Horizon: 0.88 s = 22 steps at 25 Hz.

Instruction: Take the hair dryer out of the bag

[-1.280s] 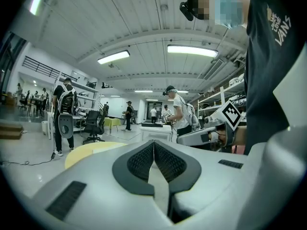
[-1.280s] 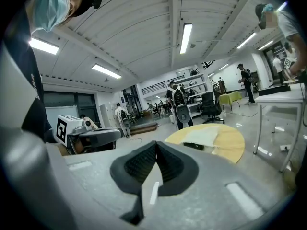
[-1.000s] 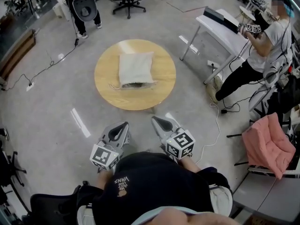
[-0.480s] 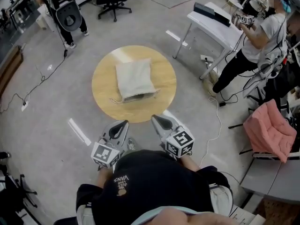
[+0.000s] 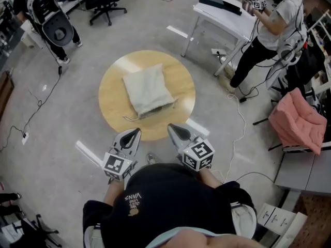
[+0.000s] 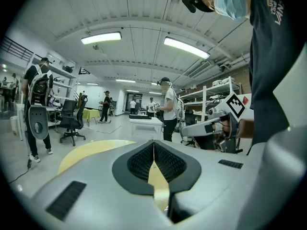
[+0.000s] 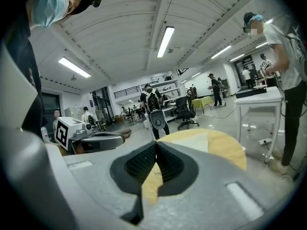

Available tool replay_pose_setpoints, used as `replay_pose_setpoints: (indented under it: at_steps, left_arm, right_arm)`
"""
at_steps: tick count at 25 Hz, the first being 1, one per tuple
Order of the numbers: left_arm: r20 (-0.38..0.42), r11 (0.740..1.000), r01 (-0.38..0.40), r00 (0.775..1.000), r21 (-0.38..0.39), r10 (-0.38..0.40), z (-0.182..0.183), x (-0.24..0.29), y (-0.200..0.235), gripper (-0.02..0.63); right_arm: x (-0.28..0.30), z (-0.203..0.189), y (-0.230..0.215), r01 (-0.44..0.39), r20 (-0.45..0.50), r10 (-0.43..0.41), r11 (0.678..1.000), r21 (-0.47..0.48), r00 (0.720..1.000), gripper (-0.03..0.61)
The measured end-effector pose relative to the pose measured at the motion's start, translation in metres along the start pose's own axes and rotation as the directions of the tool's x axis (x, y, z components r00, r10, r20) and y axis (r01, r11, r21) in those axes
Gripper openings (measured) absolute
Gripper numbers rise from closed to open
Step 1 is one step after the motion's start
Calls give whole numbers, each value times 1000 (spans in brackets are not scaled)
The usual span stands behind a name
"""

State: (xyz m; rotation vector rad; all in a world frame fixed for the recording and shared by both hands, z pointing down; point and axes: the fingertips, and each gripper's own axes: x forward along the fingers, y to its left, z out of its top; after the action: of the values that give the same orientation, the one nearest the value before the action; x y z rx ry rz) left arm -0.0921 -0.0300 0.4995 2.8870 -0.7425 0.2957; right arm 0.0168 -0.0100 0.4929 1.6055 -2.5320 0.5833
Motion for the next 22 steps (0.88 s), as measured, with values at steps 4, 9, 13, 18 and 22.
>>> replay_pose_setpoints:
  at_steps: [4,9,13,18,22]
  left_arm:
    - [-22,999,46,999,8,-46,-11,5,11,0]
    - [-43,998,55,998,6,-55,-23,15,15,0]
    - [-56,999,31,998,9,-30,-32,27,22,0]
    - [-70,1000,-20,997,19,21,-37,42,30,0]
    - [-104,997,-52,993,48,57,-51,54,44,0]
  right_arm:
    - [9,-6,0,45,-1,-45,999,13,999,-2]
    - [14,-13,-7,71,-17,-70,997,18,997,-2]
    - [18,-16,-19,75,-27,-75,997,30,997,-2]
    - [25,-12,-35,56,-37,-56,998,10,998,-2]
    - [38,-10,-44,34,-55,-34,999,-11,998,-2]
